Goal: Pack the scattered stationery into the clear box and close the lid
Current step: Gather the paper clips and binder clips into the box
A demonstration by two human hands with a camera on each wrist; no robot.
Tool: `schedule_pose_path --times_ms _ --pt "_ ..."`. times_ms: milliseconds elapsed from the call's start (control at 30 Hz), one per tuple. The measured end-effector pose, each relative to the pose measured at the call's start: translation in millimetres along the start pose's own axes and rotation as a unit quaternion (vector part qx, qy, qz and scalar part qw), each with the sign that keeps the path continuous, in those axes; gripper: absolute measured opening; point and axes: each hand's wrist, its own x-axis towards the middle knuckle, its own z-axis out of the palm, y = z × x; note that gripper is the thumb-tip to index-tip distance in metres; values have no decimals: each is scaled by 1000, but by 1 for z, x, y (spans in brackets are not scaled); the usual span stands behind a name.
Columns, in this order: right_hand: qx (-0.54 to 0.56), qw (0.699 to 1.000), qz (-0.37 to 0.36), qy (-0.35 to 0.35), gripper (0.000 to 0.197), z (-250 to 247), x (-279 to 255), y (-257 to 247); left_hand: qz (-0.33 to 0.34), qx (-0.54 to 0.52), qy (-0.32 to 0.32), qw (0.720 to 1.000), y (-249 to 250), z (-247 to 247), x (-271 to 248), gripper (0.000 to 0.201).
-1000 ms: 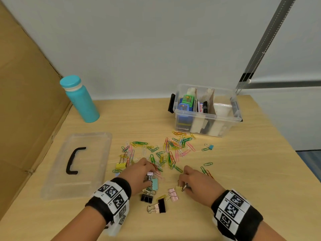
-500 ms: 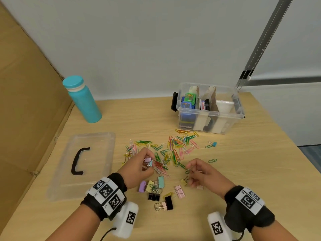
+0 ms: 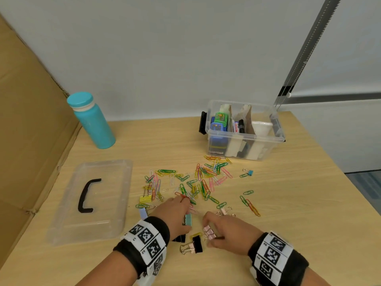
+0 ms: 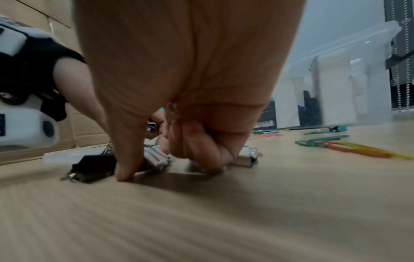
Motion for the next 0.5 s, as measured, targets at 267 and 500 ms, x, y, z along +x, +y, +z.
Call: schedule_pose_path --times_ms 267,500 --pt "148 986 -11 74 33 -12 -5 2 -1 -49 12 999 0 1 2 35" --pt "610 784 21 114 32 -94 -26 34 -19 -243 99 965 -1 -15 -3 23"
